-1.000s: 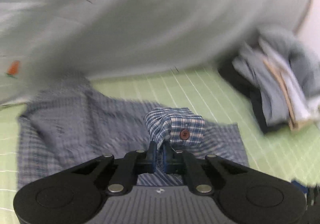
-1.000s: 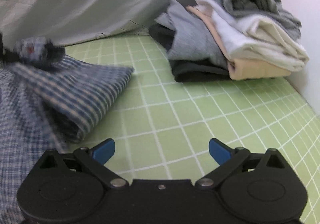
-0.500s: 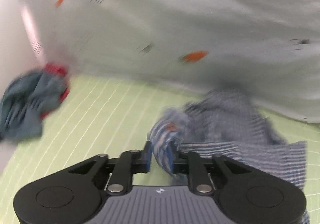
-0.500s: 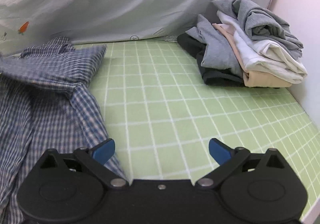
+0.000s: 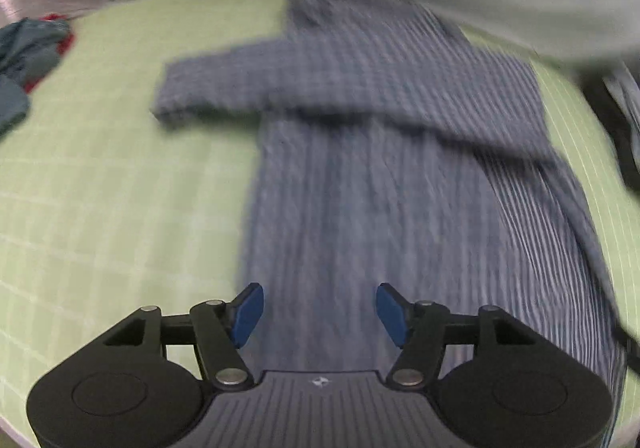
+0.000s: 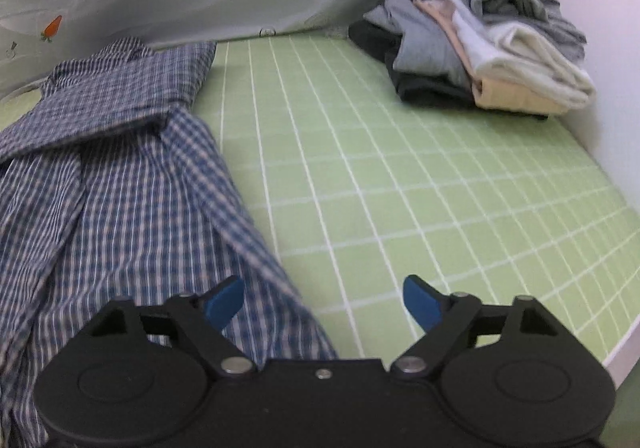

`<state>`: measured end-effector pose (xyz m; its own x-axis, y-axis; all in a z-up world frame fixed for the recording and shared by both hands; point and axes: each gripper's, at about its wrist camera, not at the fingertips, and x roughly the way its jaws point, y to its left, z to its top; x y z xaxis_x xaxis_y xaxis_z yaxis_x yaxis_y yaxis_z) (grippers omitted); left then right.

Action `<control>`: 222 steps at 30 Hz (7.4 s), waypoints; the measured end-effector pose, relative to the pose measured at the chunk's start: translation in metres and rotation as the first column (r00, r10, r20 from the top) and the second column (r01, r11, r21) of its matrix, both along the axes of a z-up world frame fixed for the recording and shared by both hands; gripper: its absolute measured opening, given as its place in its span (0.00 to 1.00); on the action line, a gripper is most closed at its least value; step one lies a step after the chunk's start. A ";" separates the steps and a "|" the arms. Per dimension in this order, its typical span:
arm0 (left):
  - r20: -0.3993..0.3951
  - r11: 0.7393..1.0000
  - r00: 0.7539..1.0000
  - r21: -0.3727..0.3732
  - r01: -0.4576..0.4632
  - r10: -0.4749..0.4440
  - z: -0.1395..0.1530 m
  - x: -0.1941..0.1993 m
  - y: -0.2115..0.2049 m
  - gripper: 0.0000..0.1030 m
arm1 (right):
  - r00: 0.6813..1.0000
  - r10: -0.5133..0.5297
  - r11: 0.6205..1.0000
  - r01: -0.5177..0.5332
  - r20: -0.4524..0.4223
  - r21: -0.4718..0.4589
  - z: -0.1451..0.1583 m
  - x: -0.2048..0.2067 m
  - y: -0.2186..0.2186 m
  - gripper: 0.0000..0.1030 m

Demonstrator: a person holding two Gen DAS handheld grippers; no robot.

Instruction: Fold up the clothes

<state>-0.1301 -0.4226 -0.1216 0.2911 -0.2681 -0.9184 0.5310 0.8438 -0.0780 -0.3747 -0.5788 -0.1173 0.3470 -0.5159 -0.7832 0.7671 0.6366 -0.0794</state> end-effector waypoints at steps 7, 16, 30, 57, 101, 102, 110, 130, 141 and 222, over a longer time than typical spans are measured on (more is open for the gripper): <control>0.000 0.995 0.999 0.085 0.045 -0.045 -0.018 -0.053 0.012 0.67 | 0.998 0.064 0.997 -0.063 -0.012 0.048 -0.010 -0.028 0.012 0.58; -0.026 0.994 1.000 0.104 -0.012 0.015 -0.024 -0.073 0.047 0.71 | 0.983 0.176 0.981 -0.178 0.045 0.070 -0.001 -0.039 0.035 0.02; -0.068 0.996 0.997 0.087 0.035 -0.029 -0.028 -0.073 0.070 0.73 | 0.892 0.418 0.886 -0.442 0.174 0.141 0.024 0.006 0.104 0.02; -0.106 0.973 0.972 0.082 0.217 -0.208 -0.040 -0.073 0.079 0.82 | 0.928 0.125 0.929 -0.233 0.351 0.286 0.022 -0.009 0.134 0.24; -0.028 0.966 0.966 -0.031 -0.258 0.257 -0.008 0.161 0.078 0.90 | 0.918 0.358 0.916 -0.381 -0.172 -0.124 0.000 0.200 0.058 0.81; -0.028 0.967 0.967 -0.032 -0.255 0.254 -0.012 0.172 0.076 0.90 | 0.912 0.359 0.911 -0.388 -0.199 -0.136 -0.005 0.207 0.056 0.81; -0.031 0.972 0.972 -0.033 -0.233 0.232 -0.036 0.231 0.057 0.90 | 0.864 0.383 0.837 -0.474 -0.327 -0.274 -0.027 0.250 0.044 0.82; -0.006 0.957 0.973 -0.179 -0.230 0.232 -0.017 0.225 0.040 0.07 | 0.919 0.371 0.862 -0.394 -0.132 -0.318 0.003 0.274 0.020 0.11; 0.170 0.903 0.943 -0.376 -0.206 0.286 0.078 0.221 0.053 0.06 | 0.943 0.328 0.866 -0.278 0.052 -0.416 0.064 0.279 0.017 0.07; 0.130 0.818 0.817 -0.234 -0.526 0.562 0.025 0.268 0.145 0.06 | 0.923 0.241 0.958 -0.275 0.300 0.079 0.021 0.345 -0.081 0.01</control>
<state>0.1381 -0.2775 -0.0963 0.5969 -0.1686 -0.7844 0.0088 0.9790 -0.2037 -0.0300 -0.6599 -0.0959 0.6723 -0.2895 -0.6813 0.5544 0.8068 0.2043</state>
